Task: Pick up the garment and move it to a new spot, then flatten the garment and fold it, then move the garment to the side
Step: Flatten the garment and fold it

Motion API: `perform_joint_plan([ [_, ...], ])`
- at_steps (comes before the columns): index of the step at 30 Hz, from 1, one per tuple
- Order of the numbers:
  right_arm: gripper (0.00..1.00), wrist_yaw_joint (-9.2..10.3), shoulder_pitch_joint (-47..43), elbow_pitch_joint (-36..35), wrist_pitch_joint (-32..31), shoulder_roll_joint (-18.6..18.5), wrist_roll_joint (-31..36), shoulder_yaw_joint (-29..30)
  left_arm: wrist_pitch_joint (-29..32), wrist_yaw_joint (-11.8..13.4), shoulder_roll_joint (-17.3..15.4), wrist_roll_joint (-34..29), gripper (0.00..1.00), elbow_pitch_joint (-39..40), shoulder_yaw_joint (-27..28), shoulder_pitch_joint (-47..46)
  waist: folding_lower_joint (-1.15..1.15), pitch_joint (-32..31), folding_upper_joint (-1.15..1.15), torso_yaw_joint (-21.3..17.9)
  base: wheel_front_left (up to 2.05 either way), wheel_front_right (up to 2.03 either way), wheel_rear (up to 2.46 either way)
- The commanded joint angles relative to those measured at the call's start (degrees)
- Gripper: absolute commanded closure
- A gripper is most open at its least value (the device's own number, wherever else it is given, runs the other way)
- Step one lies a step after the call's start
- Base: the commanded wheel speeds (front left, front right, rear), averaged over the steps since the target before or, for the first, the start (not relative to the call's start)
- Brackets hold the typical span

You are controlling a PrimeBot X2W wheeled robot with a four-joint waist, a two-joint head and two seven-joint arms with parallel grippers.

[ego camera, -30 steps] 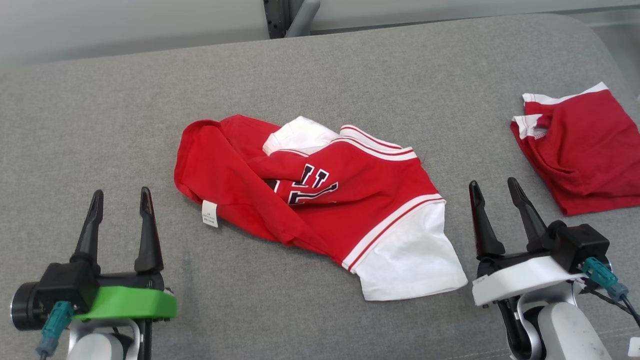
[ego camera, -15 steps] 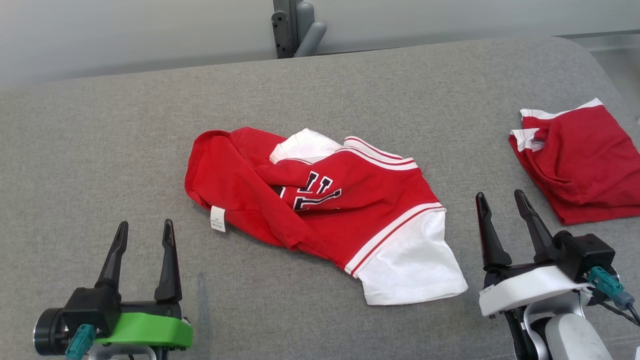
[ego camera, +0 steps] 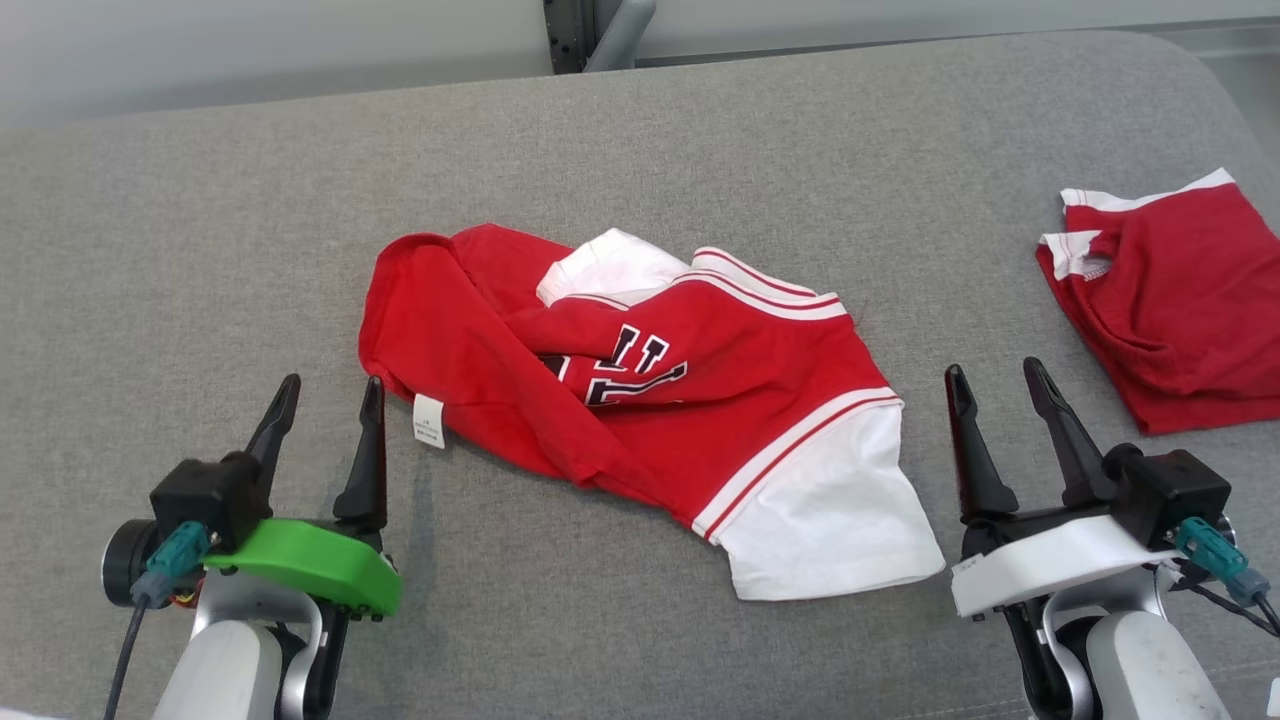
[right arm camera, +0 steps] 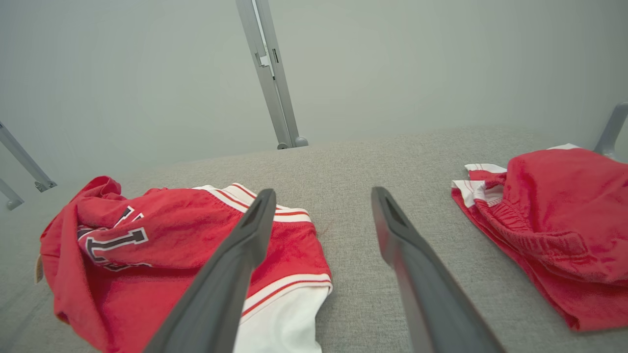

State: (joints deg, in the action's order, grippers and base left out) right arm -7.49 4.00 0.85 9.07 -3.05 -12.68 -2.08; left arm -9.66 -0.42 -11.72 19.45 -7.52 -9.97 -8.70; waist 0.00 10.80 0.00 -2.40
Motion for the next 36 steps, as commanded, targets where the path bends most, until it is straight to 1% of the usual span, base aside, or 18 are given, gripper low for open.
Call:
perform_joint_plan([
  [1, 0.0, 0.0, 0.81, -0.19, -0.24, -0.16, 0.25, -0.35, 1.59, -0.9, -0.5, 1.06, 0.0, -1.71, -0.38, -1.96, 0.0, 1.64, 0.0, -0.44, 0.0, 0.0, 0.0],
  [2, 0.0, 0.0, 1.11, -0.16, -0.14, -0.14, 0.16, -0.7, 3.03, -1.64, -0.56, 1.68, 0.0, -3.26, -0.51, -3.0, 0.0, 2.11, 0.0, -0.75, 0.0, 0.0, 0.0],
  [3, 0.0, 0.0, 1.73, 0.23, 0.23, -0.11, -0.26, -1.5, 6.32, -3.53, -1.0, 4.45, 0.0, -8.61, -0.44, -5.85, 0.0, 3.39, 0.0, -1.88, 0.0, 0.0, 0.0],
  [4, 0.0, 0.0, 2.0, 0.39, 0.4, -0.1, -0.35, -1.75, 7.2, -3.97, -1.28, 5.03, 0.0, -10.49, -0.34, -6.65, 0.0, 3.79, 0.0, -2.32, 0.0, 0.0, 0.0],
  [9, 0.0, 0.0, 2.55, 1.36, 1.32, -0.01, -1.11, -2.0, 7.59, -5.44, -1.61, 8.17, 0.0, -16.58, 0.11, -9.65, 0.0, 5.14, 0.0, -3.87, 0.0, 0.0, 0.0],
  [17, 0.0, 0.0, 3.35, 2.4, 2.05, 0.05, -1.63, -2.14, 8.02, -6.61, -2.02, 10.42, 0.0, -21.85, -1.57, -12.87, 0.0, 6.36, 0.0, -4.61, 0.0, 0.0, 0.0],
  [18, 0.0, 0.0, 3.44, 2.48, 2.12, 0.06, -1.64, -2.2, 7.78, -6.6, -2.01, 10.63, 0.18, -22.19, -1.68, -13.13, 0.0, 6.4, 0.0, -4.64, 0.0, 0.0, 0.0],
  [19, 0.0, 0.0, 3.5, 2.55, 2.17, 0.06, -1.64, -2.22, 7.58, -6.65, -1.95, 10.87, 0.55, -22.47, -1.82, -13.31, 0.0, 6.41, 0.0, -4.63, 0.0, 0.0, 0.0],
  [20, 0.0, 0.0, 3.52, 2.6, 2.13, 0.06, -1.65, -2.23, 7.32, -6.67, -1.97, 11.09, 0.86, -22.69, -1.98, -13.46, 0.0, 6.43, 0.0, -4.59, 0.0, 0.0, 0.0],
  [21, 0.0, 0.0, 3.52, 2.71, 1.99, 0.07, -1.67, -2.27, 7.07, -6.7, -2.07, 11.26, 1.0, -22.83, -2.04, -13.58, 0.0, 6.46, 0.0, -4.52, 0.0, 0.0, 0.0],
  [27, 0.0, 0.0, 2.37, 4.64, -0.15, 0.07, -1.63, -1.83, 5.93, -6.91, -2.76, 11.42, 1.0, -21.92, -2.76, -13.41, 0.0, 6.65, 0.0, -3.81, 0.0, 0.0, 0.0],
  [33, 0.0, 0.0, 0.41, 11.56, -2.29, -0.74, -1.76, -1.93, 5.47, -6.49, -2.73, 11.09, 1.0, -20.27, -3.36, -12.9, 0.0, 7.16, 0.0, -2.57, 0.0, 0.0, 0.0],
  [36, 0.0, 0.0, -0.02, 13.55, -2.13, -0.74, -2.4, -2.39, 5.58, -6.2, -2.86, 10.98, 1.0, -19.76, -3.44, -12.79, 0.0, 7.35, 0.0, -2.25, 0.0, 0.0, 0.0],
])
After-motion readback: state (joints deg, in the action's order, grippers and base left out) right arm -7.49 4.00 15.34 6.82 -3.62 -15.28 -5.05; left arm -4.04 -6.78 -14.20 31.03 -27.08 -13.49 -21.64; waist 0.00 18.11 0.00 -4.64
